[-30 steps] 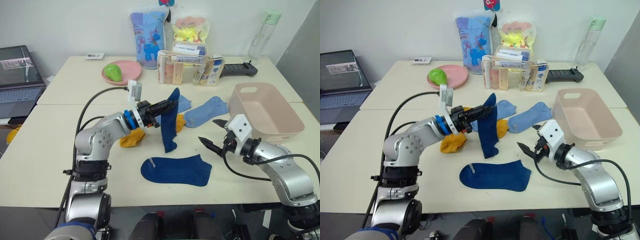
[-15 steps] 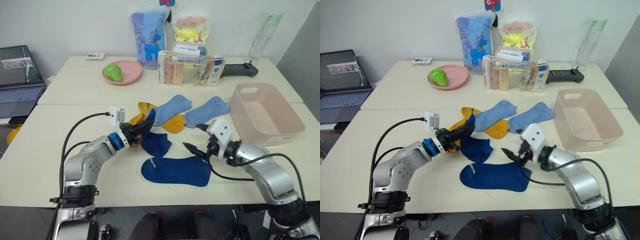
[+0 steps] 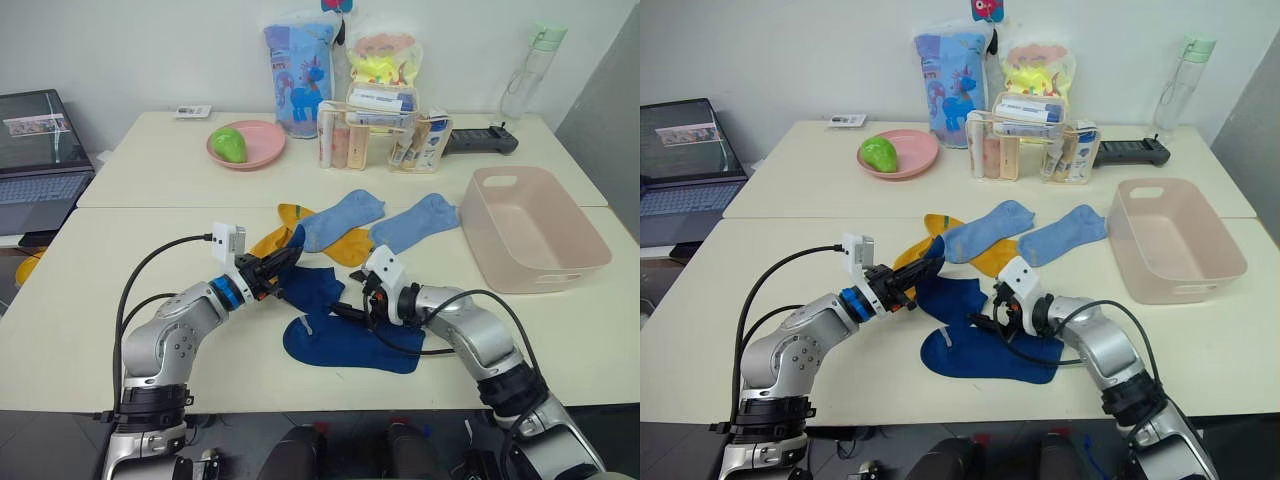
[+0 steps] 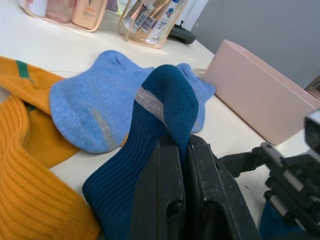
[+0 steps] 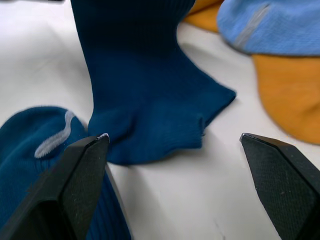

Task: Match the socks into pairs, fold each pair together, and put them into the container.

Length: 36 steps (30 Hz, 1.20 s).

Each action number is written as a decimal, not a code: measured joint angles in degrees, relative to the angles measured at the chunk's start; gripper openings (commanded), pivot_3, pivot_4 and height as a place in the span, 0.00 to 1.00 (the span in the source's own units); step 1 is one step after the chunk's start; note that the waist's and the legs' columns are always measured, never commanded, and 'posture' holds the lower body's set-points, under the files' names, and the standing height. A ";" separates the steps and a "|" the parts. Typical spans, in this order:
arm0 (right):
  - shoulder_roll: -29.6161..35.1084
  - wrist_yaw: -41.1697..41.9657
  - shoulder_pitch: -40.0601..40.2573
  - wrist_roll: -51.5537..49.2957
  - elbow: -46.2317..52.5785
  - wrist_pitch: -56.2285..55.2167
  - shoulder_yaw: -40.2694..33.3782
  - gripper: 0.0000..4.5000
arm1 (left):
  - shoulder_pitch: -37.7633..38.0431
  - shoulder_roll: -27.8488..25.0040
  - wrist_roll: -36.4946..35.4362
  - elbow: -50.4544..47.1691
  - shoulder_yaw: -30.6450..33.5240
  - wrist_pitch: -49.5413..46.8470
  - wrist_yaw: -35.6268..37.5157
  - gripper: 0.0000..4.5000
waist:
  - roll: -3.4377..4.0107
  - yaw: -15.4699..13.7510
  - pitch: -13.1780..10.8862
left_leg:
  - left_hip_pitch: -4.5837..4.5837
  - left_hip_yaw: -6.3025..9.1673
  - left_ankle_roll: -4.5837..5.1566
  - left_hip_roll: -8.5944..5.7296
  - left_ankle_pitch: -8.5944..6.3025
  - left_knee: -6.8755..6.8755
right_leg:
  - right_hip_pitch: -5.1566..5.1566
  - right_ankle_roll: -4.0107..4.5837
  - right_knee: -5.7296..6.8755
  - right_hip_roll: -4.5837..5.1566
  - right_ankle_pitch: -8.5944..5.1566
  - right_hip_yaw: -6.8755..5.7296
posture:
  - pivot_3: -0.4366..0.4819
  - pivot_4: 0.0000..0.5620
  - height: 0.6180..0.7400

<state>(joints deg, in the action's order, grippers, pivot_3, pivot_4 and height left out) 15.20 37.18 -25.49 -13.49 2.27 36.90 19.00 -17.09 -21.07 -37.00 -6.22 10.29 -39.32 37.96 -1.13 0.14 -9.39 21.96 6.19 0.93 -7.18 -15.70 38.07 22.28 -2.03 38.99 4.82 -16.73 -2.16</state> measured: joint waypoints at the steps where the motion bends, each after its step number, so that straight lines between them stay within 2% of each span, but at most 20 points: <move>1: -1.07 -0.12 0.00 -0.36 -0.58 0.06 -0.38 0.87 | 0.24 0.02 0.00 -0.22 -0.01 0.00 -0.01 0.00 | 0.00 0.00 0.00 | 0.01 -0.01 0.00 0.00 0.00 0.00 | 0.01 0.00 0.00 0.00 0.00 0.01 | 0.48 0.27 1.00; 4: -2.97 0.06 -0.17 -2.03 -0.84 0.65 -1.96 0.64 | 0.94 0.06 0.00 -0.33 -0.02 0.00 -0.20 0.00 | 0.00 0.00 0.00 | 0.01 0.01 0.00 0.00 0.00 -0.01 | 0.02 0.00 -0.01 -0.01 0.00 0.00 | 0.48 0.27 1.00; 12: -0.15 2.17 -0.17 -1.14 -0.85 0.45 -1.84 0.01 | 1.89 0.13 -0.23 -1.38 0.17 0.00 -1.13 0.00 | 0.00 0.00 0.00 | 0.01 0.01 0.00 0.00 0.00 -0.02 | 0.02 0.00 -0.01 -0.01 0.00 0.01 | 0.48 0.27 1.00; 19: -0.16 1.99 0.55 -1.30 -0.77 -0.22 -2.80 0.01 | 1.82 0.55 -0.74 -1.86 0.14 0.02 -1.11 0.00 | 0.00 -0.01 0.00 | 0.01 0.01 0.00 -0.01 0.00 -0.01 | 0.01 0.00 -0.01 0.00 0.00 0.00 | 0.48 0.27 1.00; 24: 1.75 1.69 1.34 -3.61 2.29 1.27 -7.25 0.01 | -0.04 2.07 -1.68 -1.86 0.51 -0.01 -2.25 0.00 | 0.00 -0.07 0.00 | 0.02 0.01 0.00 -0.02 0.00 0.00 | -0.01 0.00 -0.02 0.00 0.00 0.00 | 0.48 0.27 1.00; 31: 13.02 4.27 2.95 -17.24 17.74 14.65 -21.70 0.01 | 0.98 3.55 -7.94 -8.69 0.15 -4.96 -3.95 0.00 | 0.00 0.02 0.00 | 0.04 -0.01 0.02 0.05 -0.02 -0.07 | -0.02 0.00 -0.09 -0.01 0.00 0.00 | 0.48 0.27 1.00; 36: 16.15 4.71 6.93 -24.28 22.92 20.84 -23.92 0.01 | 4.50 3.42 -11.79 -12.14 0.31 -7.57 -5.51 0.00 | 0.00 -0.09 0.00 | 0.06 0.00 0.02 0.13 -0.02 -0.09 | -0.01 0.02 -0.08 -0.08 -0.02 -0.01 | 0.48 0.27 1.00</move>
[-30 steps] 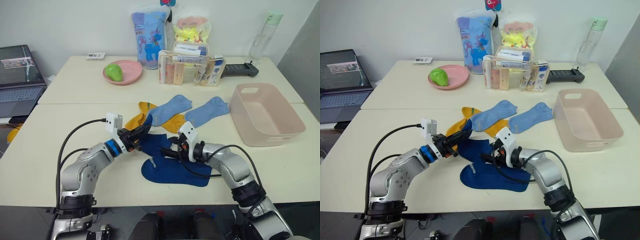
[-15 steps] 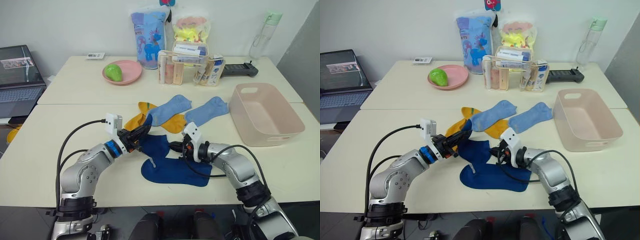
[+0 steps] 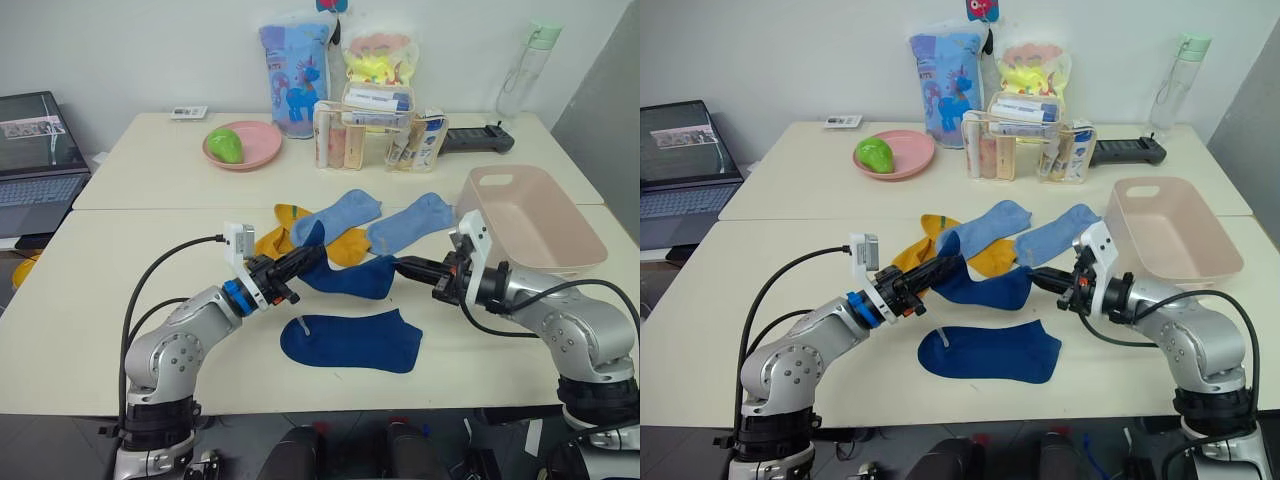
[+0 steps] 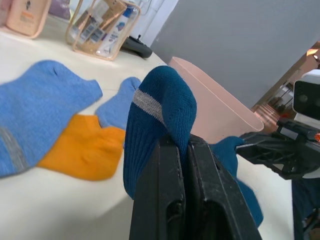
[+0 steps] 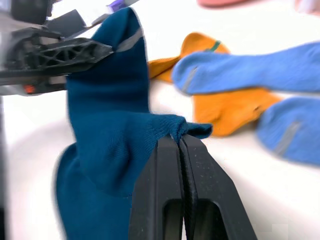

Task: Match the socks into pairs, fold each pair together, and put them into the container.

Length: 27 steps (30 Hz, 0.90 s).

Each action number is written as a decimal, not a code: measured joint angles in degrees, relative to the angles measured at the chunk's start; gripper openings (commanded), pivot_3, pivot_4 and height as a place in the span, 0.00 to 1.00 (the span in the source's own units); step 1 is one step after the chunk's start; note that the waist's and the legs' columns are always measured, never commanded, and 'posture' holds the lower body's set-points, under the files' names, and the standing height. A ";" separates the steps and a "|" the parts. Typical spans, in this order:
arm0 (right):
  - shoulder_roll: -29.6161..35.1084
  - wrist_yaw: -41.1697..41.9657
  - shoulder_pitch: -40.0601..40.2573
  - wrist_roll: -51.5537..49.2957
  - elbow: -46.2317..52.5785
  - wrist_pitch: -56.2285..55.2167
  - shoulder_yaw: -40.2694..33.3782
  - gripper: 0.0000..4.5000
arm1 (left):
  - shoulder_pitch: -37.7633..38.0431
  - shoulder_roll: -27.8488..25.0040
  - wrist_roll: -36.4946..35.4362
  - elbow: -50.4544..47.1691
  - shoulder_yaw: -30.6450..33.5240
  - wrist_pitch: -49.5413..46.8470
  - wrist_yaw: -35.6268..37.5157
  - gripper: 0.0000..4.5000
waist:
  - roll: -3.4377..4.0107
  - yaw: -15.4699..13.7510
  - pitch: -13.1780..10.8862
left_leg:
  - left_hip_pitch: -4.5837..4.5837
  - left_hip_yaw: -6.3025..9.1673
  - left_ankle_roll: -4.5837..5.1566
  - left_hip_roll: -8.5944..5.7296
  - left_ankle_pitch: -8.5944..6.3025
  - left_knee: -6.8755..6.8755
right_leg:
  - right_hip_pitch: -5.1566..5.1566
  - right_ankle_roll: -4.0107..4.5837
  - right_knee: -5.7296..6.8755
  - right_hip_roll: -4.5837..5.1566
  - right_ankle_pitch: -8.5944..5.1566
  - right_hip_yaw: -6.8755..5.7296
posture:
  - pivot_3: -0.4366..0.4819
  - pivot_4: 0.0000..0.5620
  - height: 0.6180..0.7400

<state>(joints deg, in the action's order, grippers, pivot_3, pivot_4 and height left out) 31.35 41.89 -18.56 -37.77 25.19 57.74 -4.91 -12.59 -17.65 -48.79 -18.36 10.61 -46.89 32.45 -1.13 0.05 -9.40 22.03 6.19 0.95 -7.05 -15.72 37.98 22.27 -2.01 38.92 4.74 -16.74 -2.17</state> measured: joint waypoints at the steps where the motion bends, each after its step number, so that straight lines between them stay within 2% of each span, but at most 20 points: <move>1: 2.16 0.73 2.85 -2.27 2.88 1.64 -1.15 0.01 | 2.86 -0.14 -1.09 -2.77 0.07 -0.52 -0.58 0.00 | 0.00 -0.08 0.00 | 0.02 -0.02 0.04 -0.01 -0.03 0.00 | -0.02 -0.01 -0.14 0.01 -0.01 0.00 | 0.48 0.27 1.00; 5: 6.64 1.70 9.87 -7.76 9.43 5.05 -3.78 0.01 | 11.97 -1.16 -2.45 -7.64 -1.04 -1.65 -1.43 0.00 | 0.00 -0.36 0.00 | 0.07 -0.04 0.12 -0.03 -0.07 0.04 | -0.08 -0.02 -0.29 0.05 -0.01 0.01 | 0.48 0.27 1.00; 10: 6.98 0.27 14.10 -10.63 11.59 5.21 -4.58 0.01 | 16.44 -1.15 -1.95 -10.04 -4.00 -0.55 -1.55 0.00 | 0.00 -0.89 0.00 | 0.02 -0.03 0.37 -0.02 -0.20 0.03 | -0.09 0.02 -0.19 0.05 0.02 0.00 | 0.48 0.27 1.00; 23: 10.56 0.19 17.62 -3.68 7.02 -3.76 -1.54 0.01 | 17.37 -1.17 0.57 -9.98 -6.52 3.92 -1.58 0.00 | 0.01 -1.39 0.00 | 0.04 -0.05 0.18 -0.03 -0.10 -0.01 | -0.09 0.02 -0.24 0.06 0.02 0.00 | 0.48 0.27 1.00; 27: 12.26 1.82 20.13 -0.68 5.76 -6.62 1.22 0.00 | 18.57 -1.16 2.19 -9.33 -7.67 4.88 -1.75 0.22 | 0.00 -1.39 0.00 | 0.04 -0.05 0.22 -0.03 -0.12 -0.01 | -0.08 0.02 -0.25 0.06 0.02 0.00 | 0.48 0.27 1.00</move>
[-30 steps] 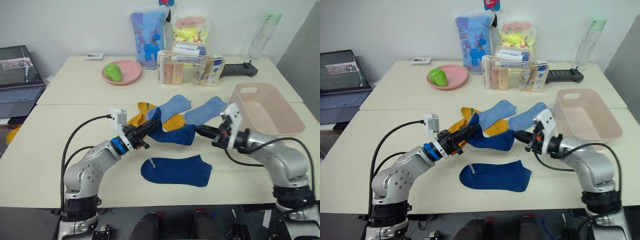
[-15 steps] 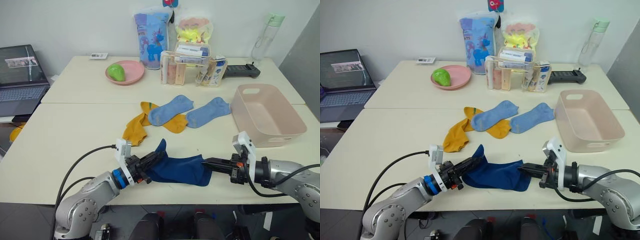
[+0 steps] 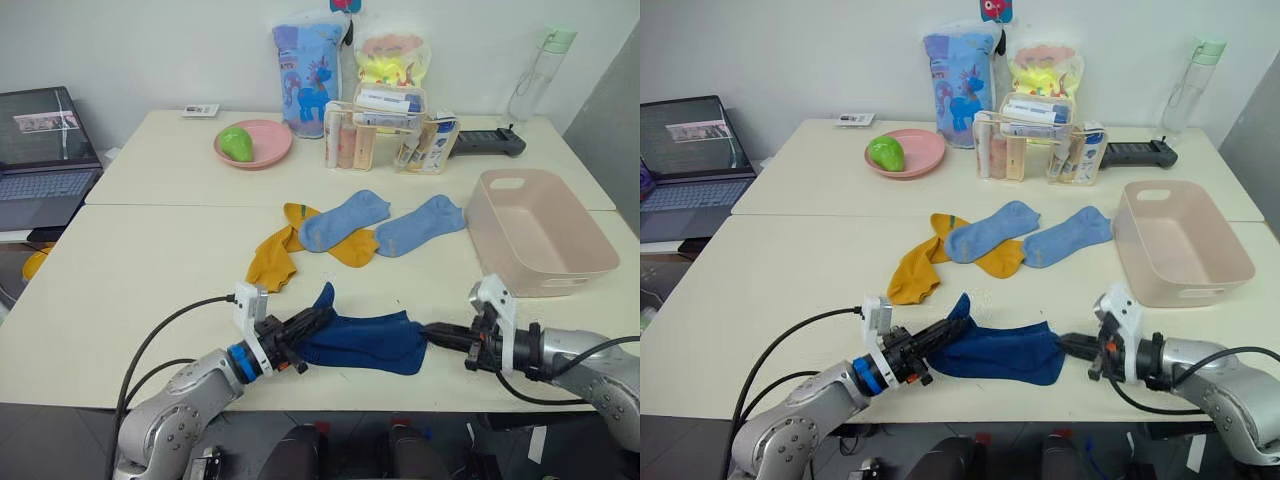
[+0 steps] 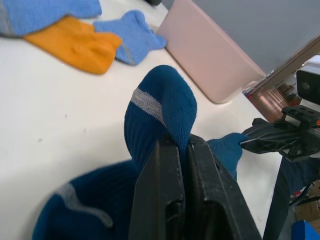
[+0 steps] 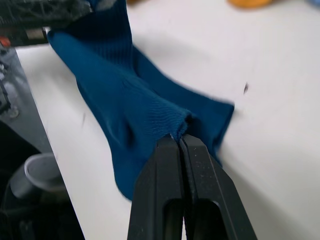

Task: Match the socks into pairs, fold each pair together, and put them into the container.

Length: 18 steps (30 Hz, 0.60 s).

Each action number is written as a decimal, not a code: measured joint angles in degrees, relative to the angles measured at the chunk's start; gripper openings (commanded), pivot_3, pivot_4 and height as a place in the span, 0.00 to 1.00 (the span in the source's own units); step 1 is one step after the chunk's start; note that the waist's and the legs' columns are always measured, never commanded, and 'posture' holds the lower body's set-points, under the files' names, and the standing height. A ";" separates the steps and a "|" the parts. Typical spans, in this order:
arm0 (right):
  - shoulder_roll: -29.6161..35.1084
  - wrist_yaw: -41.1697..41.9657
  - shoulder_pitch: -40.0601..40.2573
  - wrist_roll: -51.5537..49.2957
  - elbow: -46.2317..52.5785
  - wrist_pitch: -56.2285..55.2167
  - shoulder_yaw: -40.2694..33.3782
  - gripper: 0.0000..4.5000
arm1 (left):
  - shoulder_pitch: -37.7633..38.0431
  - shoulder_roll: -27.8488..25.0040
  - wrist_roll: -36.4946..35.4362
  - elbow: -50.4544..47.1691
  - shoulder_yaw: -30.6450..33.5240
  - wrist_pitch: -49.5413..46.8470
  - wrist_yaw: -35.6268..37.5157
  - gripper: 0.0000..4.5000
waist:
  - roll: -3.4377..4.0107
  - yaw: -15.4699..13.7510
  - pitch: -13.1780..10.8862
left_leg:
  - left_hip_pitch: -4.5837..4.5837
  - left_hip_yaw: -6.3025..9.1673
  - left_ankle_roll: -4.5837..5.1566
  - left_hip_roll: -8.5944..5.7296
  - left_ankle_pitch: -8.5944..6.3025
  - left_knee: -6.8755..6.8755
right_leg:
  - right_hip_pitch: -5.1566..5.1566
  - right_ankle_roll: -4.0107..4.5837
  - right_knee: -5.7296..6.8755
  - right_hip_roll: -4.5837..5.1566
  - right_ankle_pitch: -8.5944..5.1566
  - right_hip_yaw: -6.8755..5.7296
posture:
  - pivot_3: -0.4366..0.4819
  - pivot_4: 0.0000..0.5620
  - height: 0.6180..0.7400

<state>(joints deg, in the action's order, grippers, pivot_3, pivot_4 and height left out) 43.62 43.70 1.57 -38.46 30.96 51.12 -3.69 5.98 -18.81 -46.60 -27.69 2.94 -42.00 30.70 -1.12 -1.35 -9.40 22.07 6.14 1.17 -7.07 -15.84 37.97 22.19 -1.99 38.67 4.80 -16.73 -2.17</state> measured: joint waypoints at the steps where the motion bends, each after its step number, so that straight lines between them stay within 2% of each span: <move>1: 0.00 0.11 0.13 0.18 0.00 -0.44 0.14 0.00 | -0.01 -0.13 0.05 -0.01 0.02 0.19 0.03 0.31 | 0.00 0.01 0.00 | 0.00 0.00 0.08 0.01 -0.05 0.00 | 0.00 0.00 0.01 0.00 0.00 0.00 | 0.48 0.27 1.00; 3: 0.16 0.38 0.28 0.17 0.02 -0.81 0.14 0.00 | 0.44 -1.79 0.11 -0.08 0.16 0.23 0.49 0.44 | 0.00 0.01 0.00 | -0.01 0.01 0.08 0.01 -0.05 -0.01 | 0.01 0.00 0.01 -0.01 0.00 -0.01 | 0.48 0.27 1.00; 7: 1.14 1.47 1.91 0.06 0.05 -0.96 -0.47 0.00 | 3.19 -8.56 -0.60 -0.23 4.26 -0.17 3.20 0.76 | 0.01 -0.03 -0.01 | 0.02 0.04 0.08 0.01 -0.05 -0.02 | 0.03 0.01 -0.02 -0.01 0.00 -0.02 | 0.48 0.27 1.00; 8: 1.14 1.53 1.91 0.05 0.05 -0.98 -0.70 0.00 | 3.19 -9.41 -0.75 -0.23 4.90 -0.25 3.66 0.80 | 0.01 -0.05 0.00 | 0.01 0.04 0.09 0.01 -0.06 -0.02 | 0.02 0.01 -0.04 -0.01 -0.01 -0.02 | 0.48 0.27 1.00; 11: 1.15 2.23 1.92 -0.57 0.04 -1.20 -1.23 0.00 | 1.47 -14.51 -3.70 1.57 8.35 -2.69 6.82 0.80 | 0.05 -0.07 -0.01 | 0.01 0.05 0.18 0.01 -0.10 -0.02 | 0.03 0.01 -0.05 -0.01 -0.01 -0.03 | 0.48 0.27 1.00; 15: 1.15 2.52 1.85 -0.66 0.04 -1.46 -1.17 0.00 | -4.08 -15.08 -6.85 3.68 8.30 -6.38 7.49 0.80 | 0.05 -0.07 -0.01 | 0.02 0.05 0.17 -0.01 -0.10 -0.02 | 0.01 0.00 -0.08 0.00 -0.01 -0.03 | 0.48 0.27 1.00; 18: 1.14 2.50 1.85 -0.66 0.04 -1.50 -0.94 0.00 | -5.11 -16.00 -6.75 4.12 6.18 -8.51 7.59 0.80 | 0.05 -0.01 -0.02 | 0.02 0.02 0.05 0.00 -0.04 -0.05 | 0.02 0.00 -0.09 0.00 -0.01 -0.02 | 0.48 0.27 1.00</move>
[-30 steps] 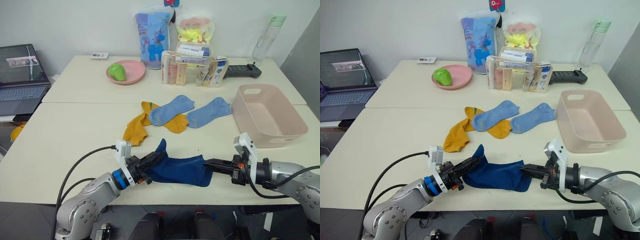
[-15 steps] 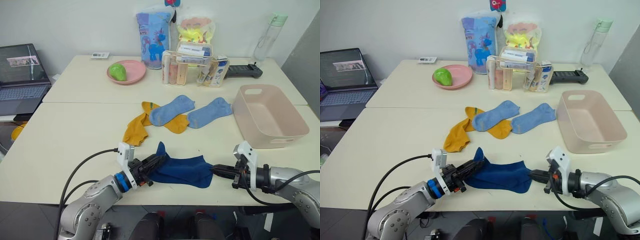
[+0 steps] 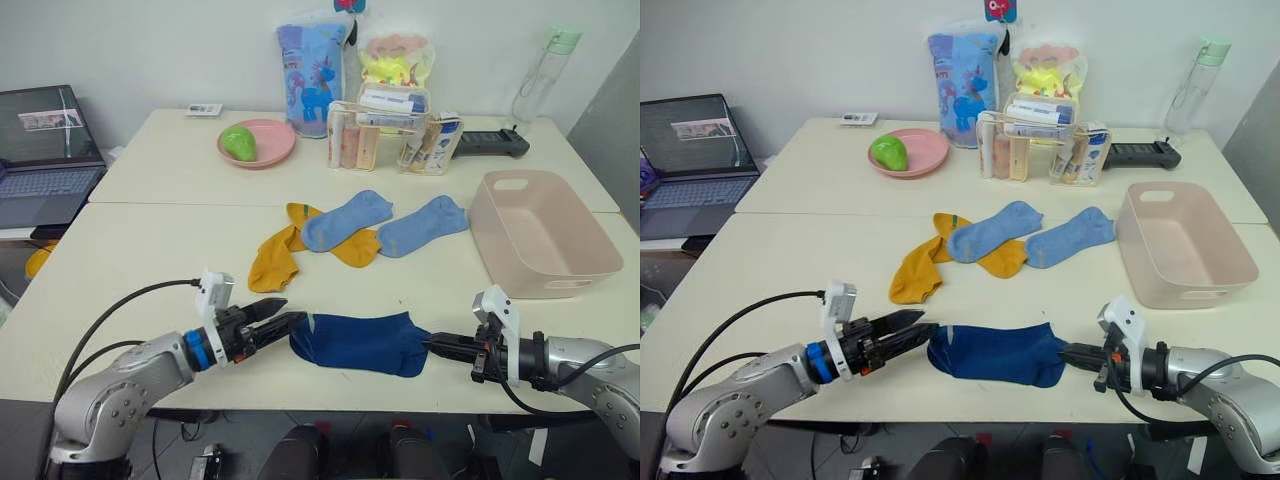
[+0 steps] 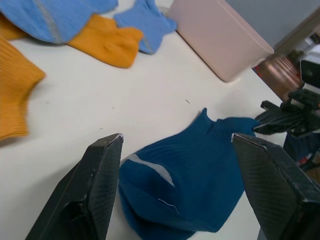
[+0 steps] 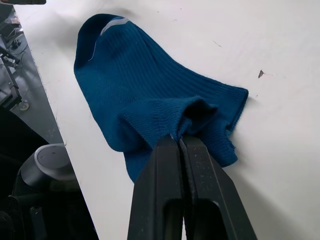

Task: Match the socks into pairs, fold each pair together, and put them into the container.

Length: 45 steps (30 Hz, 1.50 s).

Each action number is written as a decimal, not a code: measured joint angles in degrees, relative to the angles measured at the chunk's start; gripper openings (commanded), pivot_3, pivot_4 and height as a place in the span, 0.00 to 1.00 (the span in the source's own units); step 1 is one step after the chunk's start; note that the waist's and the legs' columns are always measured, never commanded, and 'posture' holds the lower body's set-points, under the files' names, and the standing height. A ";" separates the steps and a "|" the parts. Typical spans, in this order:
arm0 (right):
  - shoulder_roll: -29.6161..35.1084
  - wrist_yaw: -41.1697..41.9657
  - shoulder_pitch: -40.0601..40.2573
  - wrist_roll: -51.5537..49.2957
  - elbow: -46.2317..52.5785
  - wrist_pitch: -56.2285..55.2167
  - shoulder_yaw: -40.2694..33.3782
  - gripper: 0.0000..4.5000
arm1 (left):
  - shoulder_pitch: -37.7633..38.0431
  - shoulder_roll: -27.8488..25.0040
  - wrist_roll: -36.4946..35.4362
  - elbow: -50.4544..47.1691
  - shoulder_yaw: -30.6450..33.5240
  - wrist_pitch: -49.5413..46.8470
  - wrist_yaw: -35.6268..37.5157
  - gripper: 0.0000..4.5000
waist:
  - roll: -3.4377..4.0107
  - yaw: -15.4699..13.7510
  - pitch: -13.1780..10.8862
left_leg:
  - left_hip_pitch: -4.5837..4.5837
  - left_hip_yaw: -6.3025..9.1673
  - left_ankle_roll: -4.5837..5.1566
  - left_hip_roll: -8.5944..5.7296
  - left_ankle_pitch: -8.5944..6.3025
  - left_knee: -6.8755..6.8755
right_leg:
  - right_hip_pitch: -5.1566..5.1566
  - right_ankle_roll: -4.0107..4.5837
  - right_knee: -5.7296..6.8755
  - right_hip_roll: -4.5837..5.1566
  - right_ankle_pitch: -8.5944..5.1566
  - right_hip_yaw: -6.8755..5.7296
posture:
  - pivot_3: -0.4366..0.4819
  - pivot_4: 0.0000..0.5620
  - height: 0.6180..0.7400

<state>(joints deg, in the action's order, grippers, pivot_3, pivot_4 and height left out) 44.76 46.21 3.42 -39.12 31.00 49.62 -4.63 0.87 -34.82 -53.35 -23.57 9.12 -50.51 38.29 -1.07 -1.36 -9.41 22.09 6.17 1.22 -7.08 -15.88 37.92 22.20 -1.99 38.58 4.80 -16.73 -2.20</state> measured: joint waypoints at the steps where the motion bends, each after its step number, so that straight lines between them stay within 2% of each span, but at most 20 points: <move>1: 0.00 -0.01 0.05 0.00 0.00 0.00 0.08 0.00 | 0.00 -0.03 0.08 0.35 -0.24 -0.52 -0.04 0.80 | 0.01 0.08 0.00 | 0.00 -0.01 -0.02 0.01 0.01 -0.01 | 0.01 0.00 0.00 0.00 0.00 0.00 | 0.48 0.27 1.00; 10: -0.24 -0.47 -0.10 -0.16 0.07 0.01 0.12 0.00 | 0.60 -2.71 4.81 2.06 -1.83 0.34 1.85 0.80 | 0.01 -0.03 -0.01 | 0.00 0.00 0.13 0.01 -0.07 0.00 | 0.01 0.01 0.01 0.01 0.00 0.00 | 0.48 0.27 1.00; 14: -0.27 -1.28 -1.31 -0.39 0.19 0.11 0.11 0.00 | 0.60 -2.39 6.07 2.06 -2.89 1.57 2.56 0.61 | 0.03 -0.02 -0.02 | 0.00 0.01 0.11 0.02 -0.06 -0.01 | 0.02 0.01 0.01 0.01 0.00 0.00 | 0.48 0.27 1.00; 22: 0.11 -1.35 -3.32 2.45 -1.79 -0.67 1.71 0.00 | 0.65 -1.95 7.74 2.06 -3.29 3.56 4.07 0.05 | 0.03 -0.03 -0.02 | 0.00 0.01 0.12 0.01 -0.07 -0.01 | 0.01 0.01 0.00 0.01 0.00 0.00 | 0.48 0.27 1.00; 33: 1.07 -1.07 -4.54 5.17 -3.80 -1.51 3.22 0.00 | 0.81 -1.95 8.52 1.20 -4.35 4.76 5.18 0.05 | 0.03 -0.03 -0.02 | 0.01 0.01 0.12 0.01 -0.07 -0.01 | 0.01 0.01 0.00 0.01 0.00 0.00 | 0.48 0.27 1.00; 40: 0.73 -1.07 -6.07 4.82 -3.80 -1.47 3.25 0.00 | 1.03 -2.90 14.30 1.60 -7.48 7.30 6.15 0.05 | 0.04 -0.02 -0.02 | 0.01 0.01 0.12 0.01 -0.07 -0.01 | 0.01 0.01 0.01 0.01 0.00 0.00 | 0.48 0.27 1.00; 44: 0.73 -1.06 -6.31 4.54 -3.79 -1.45 3.29 0.00 | 1.02 -2.48 13.40 1.66 -6.84 7.15 6.24 0.05 | 0.04 -0.06 -0.02 | 0.03 0.02 0.11 0.01 -0.06 -0.01 | 0.03 0.01 -0.02 0.01 0.00 -0.01 | 0.48 0.27 1.00; 45: 0.73 -1.06 -6.31 4.54 -3.80 -1.44 3.29 0.00 | 1.02 -2.46 12.91 1.65 -6.42 7.07 6.28 0.09 | 0.04 -0.05 -0.02 | 0.03 0.01 0.11 0.01 -0.07 -0.01 | 0.02 0.01 -0.02 0.01 0.00 -0.01 | 0.48 0.27 1.00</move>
<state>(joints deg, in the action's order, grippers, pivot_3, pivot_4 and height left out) 45.49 45.14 -2.89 -34.58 27.20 48.18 -1.34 1.90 -37.28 -40.44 -21.92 2.69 -43.44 44.57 -1.03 -1.41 -9.43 22.12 6.18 1.33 -7.06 -15.94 37.91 22.23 -1.98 38.56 4.81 -16.73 -2.20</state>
